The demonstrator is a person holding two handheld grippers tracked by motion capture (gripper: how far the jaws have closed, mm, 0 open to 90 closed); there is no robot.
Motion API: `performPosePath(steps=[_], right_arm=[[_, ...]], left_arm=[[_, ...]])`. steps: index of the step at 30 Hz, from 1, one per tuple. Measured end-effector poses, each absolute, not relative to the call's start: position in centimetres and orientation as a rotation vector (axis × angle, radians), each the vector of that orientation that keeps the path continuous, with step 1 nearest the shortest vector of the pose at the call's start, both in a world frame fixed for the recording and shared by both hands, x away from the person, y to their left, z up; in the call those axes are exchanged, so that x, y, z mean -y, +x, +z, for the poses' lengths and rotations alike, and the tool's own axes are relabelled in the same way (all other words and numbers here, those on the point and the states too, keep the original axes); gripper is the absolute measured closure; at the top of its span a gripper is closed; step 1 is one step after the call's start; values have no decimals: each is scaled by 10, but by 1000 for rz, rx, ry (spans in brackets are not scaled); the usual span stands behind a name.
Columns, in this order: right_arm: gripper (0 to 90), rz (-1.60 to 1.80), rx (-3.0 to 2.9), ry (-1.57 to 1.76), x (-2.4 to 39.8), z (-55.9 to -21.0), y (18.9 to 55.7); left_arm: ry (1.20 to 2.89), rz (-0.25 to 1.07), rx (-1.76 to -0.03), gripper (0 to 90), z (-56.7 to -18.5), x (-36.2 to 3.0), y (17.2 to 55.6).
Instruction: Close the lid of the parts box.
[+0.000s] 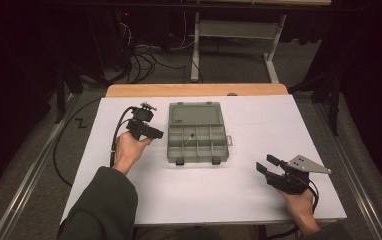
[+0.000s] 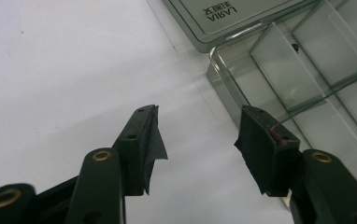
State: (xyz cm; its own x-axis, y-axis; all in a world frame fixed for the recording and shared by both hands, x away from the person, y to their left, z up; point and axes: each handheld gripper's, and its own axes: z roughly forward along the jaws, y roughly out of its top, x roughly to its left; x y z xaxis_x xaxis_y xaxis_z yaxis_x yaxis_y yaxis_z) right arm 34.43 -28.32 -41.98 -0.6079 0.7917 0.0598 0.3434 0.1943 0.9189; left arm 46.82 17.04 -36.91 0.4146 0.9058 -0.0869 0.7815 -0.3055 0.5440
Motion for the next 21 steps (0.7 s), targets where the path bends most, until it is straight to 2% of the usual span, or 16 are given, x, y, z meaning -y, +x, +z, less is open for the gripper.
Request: performPosePath(steps=[21], right_arm=[[564, 1357, -2171, 1100, 237, -410, 367]], left_arm=[[2136, 334, -1419, 449, -372, -168, 479]])
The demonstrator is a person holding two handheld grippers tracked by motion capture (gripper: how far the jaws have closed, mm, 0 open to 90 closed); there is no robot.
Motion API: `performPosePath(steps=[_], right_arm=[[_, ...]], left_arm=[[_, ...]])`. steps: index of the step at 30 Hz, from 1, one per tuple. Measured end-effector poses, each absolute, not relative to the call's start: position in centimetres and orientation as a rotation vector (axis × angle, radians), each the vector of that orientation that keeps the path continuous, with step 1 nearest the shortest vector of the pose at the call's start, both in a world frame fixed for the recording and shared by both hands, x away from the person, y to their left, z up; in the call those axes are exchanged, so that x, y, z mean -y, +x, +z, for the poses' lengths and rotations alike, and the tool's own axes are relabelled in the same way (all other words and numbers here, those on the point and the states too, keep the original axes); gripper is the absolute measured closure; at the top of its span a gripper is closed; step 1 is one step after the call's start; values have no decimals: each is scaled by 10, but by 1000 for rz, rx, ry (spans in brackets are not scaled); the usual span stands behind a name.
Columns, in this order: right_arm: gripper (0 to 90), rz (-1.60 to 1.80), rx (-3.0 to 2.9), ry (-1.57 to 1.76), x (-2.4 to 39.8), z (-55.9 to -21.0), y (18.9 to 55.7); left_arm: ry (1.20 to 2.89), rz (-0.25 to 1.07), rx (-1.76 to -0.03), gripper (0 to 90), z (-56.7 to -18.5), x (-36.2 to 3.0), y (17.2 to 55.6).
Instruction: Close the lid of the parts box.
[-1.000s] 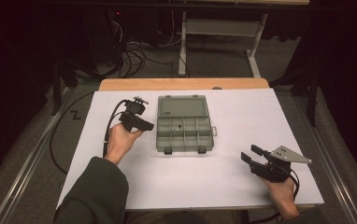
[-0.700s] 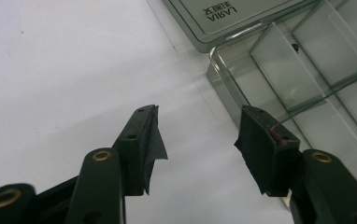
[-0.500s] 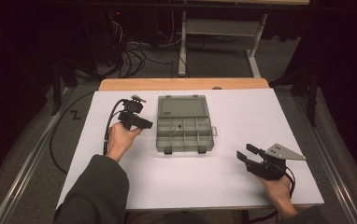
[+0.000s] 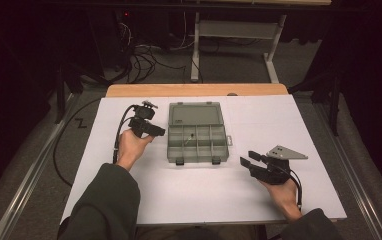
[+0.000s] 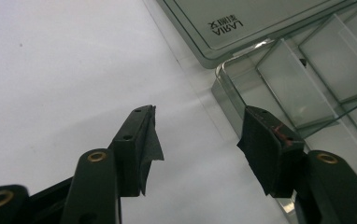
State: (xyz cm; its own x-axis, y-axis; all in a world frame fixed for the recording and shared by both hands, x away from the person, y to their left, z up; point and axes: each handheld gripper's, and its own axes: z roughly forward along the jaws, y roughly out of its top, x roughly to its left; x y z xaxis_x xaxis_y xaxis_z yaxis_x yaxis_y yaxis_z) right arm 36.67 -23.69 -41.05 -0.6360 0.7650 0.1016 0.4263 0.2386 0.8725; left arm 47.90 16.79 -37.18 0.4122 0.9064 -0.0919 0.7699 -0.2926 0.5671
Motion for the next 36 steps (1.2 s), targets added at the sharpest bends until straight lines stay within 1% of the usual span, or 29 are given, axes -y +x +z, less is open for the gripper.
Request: performPosePath(steps=[6, 29, 36], right_arm=[[589, 1309, -2232, 1125, 227, -408, 375], [623, 1146, -2356, 1185, 198, -394, 406], [646, 1096, -2396, 1193, 188, -390, 417]], left_arm=[[2128, 338, -1423, 446, -374, -168, 481], [2099, 318, -1447, 435, -379, -172, 488], [2094, 327, -1439, 432, -379, -173, 490]])
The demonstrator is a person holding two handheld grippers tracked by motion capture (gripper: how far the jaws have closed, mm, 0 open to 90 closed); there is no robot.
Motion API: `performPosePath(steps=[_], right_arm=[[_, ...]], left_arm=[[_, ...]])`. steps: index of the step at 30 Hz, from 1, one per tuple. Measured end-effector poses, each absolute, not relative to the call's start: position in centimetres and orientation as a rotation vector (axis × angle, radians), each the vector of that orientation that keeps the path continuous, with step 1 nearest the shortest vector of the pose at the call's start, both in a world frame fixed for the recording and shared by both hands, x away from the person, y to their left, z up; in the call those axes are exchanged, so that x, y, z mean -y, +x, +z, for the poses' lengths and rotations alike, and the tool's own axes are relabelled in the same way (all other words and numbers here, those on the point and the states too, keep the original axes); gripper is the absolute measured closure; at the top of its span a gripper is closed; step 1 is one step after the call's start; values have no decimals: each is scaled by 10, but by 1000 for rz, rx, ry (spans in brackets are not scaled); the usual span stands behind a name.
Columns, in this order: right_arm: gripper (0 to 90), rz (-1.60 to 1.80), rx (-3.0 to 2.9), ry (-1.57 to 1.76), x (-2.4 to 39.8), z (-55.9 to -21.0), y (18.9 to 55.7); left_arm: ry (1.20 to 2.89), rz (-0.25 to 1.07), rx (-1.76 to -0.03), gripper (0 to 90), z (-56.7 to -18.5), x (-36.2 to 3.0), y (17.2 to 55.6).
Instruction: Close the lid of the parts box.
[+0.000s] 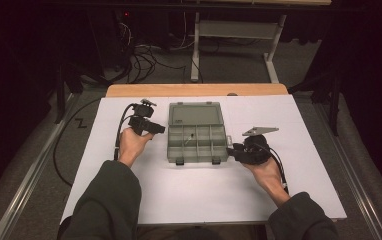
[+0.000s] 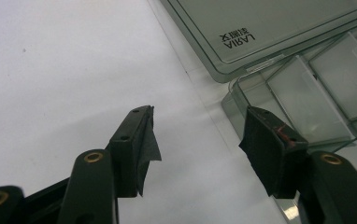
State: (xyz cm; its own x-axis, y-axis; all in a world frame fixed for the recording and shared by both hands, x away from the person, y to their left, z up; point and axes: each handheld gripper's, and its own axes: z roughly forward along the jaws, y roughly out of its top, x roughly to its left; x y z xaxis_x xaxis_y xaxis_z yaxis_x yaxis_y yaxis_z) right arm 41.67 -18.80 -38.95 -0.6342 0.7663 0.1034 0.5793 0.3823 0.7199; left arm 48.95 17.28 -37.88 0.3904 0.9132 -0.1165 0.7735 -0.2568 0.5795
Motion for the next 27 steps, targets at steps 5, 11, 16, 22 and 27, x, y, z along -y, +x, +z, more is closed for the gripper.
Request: performPosePath(steps=[5, 11, 16, 22, 27], right_arm=[[684, 1056, -2416, 1215, 183, -387, 424], [733, 1014, -2445, 1239, 180, -385, 435], [754, 991, -2459, 1255, 177, -384, 442], [763, 966, -2471, 1272, 175, -382, 449], [763, 936, -2482, 1284, 171, -382, 454]], left_arm=[[2083, 336, -1437, 434, -378, -174, 490], [2100, 330, -1428, 428, -374, -171, 492], [2106, 325, -1433, 426, -372, -169, 496], [2104, 312, -1427, 423, -371, -167, 499], [2110, 315, -1423, 417, -370, -165, 501]])
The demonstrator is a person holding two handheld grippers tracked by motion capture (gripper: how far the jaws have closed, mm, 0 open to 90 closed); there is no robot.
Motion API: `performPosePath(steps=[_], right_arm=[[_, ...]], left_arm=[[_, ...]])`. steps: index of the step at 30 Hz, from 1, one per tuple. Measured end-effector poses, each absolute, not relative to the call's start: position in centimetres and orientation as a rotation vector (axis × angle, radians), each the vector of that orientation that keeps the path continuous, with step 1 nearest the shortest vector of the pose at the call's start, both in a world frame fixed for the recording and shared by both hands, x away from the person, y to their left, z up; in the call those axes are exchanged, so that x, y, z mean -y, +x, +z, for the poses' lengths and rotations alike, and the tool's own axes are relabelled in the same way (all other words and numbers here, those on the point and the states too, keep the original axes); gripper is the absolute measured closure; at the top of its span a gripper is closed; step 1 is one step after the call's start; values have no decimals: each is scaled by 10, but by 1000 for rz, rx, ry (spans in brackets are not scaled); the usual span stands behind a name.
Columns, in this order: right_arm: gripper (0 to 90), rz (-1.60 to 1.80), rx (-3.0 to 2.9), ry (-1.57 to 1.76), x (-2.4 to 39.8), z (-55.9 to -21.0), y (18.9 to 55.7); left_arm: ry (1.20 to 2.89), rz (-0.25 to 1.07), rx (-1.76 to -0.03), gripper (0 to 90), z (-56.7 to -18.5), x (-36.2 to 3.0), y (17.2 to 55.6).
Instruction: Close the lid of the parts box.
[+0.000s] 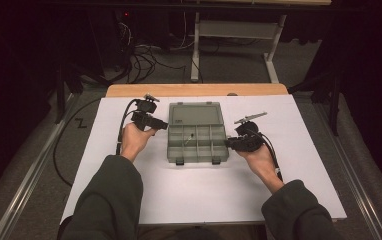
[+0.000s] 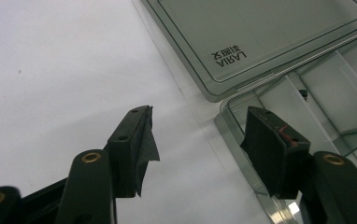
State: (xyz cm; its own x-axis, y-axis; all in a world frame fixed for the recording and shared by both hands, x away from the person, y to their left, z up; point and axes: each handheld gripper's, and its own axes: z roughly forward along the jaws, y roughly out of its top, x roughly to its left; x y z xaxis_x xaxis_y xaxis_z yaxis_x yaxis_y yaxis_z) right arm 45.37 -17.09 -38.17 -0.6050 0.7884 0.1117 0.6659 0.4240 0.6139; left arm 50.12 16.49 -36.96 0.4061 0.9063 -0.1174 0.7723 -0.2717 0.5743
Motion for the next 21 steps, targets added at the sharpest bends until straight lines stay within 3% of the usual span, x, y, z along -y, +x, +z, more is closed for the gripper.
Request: performPosePath(steps=[21], right_arm=[[758, 859, -2502, 1339, 164, -384, 469]], left_arm=[[2108, 312, -1427, 401, -371, -158, 511]])
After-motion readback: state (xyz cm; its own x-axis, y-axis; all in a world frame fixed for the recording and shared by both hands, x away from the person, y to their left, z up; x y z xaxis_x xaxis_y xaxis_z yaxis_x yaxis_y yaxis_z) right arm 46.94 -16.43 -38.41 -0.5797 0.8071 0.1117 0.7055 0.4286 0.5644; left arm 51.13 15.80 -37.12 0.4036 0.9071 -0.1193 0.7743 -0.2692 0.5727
